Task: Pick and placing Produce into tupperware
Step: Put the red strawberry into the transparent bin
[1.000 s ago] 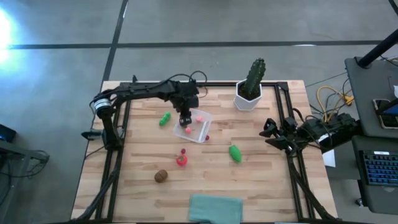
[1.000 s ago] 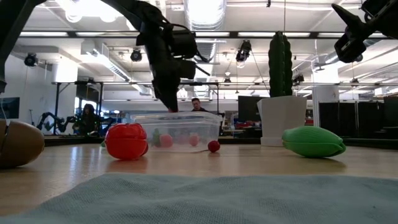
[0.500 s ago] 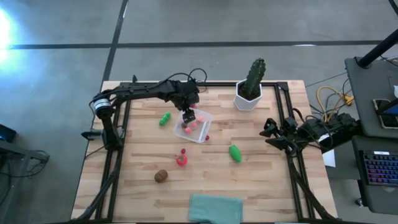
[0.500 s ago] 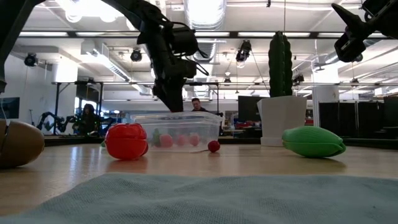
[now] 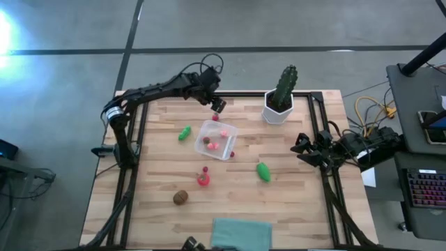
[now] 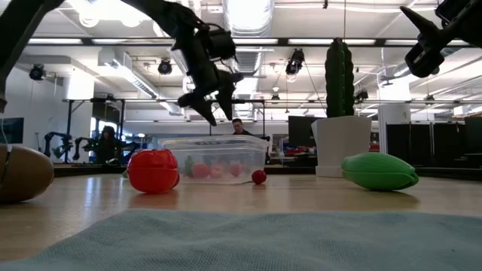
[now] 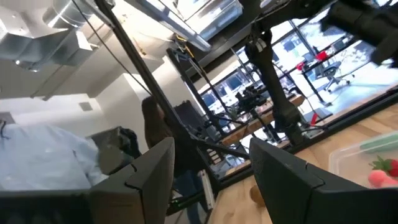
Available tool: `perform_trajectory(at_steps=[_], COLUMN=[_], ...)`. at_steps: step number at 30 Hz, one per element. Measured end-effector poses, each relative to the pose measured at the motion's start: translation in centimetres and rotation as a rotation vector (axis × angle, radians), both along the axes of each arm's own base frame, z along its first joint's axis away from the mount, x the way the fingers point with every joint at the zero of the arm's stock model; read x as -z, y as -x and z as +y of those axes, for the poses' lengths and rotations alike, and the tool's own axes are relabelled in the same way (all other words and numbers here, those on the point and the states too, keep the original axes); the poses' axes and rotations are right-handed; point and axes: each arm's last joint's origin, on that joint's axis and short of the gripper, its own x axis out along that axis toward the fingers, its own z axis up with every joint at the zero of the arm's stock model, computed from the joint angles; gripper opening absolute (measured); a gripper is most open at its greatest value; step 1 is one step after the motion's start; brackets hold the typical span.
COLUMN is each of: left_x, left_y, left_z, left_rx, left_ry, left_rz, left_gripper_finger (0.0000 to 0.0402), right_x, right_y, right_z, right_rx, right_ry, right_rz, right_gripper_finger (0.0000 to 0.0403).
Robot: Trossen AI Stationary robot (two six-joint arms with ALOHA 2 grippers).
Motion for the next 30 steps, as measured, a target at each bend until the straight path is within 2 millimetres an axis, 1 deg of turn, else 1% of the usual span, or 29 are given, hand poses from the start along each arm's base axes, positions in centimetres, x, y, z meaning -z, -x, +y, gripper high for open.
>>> perform_trajectory(at_steps=[4,9,14,18,23,25,30], left_x=[1.8,4.5,5.4,6.7,9.2,9.5,9.6], left_y=[-0.9,-1.9,-2.0,-2.3,-2.8,-2.9,-3.4], left_z=[0.8,1.4,1.6,1.8,1.9,1.8,2.1], left_rx=[-0.015,-0.018,-0.023,-0.023,-0.018,-0.016,-0.01], left_ry=[0.073,0.131,0.145,0.161,0.201,0.205,0.161], left_rz=[0.008,0.106,0.145,0.17,0.224,0.231,0.188], left_gripper_finger=[0.0246,0.0246,0.0246,0.0246,0.0246,0.0246,0.0246], right_x=[0.0,0.0,0.0,0.0,0.0,0.0,0.0], right_y=[0.0,0.1,0.1,0.1,0.1,0.1,0.1], right_z=[0.2,0.3,0.4,0.4,0.5,0.5,0.5], right_rx=[-0.066,-0.113,-0.138,-0.151,-0.165,-0.165,-0.165], right_ry=[-0.005,0.009,0.013,0.018,0.024,0.024,0.024], right_rz=[-0.001,-0.005,-0.007,-0.007,-0.008,-0.008,-0.008], right_gripper_finger=[0.0201,0.0201,0.0201,0.0201,0.0201,0.0201,0.0201])
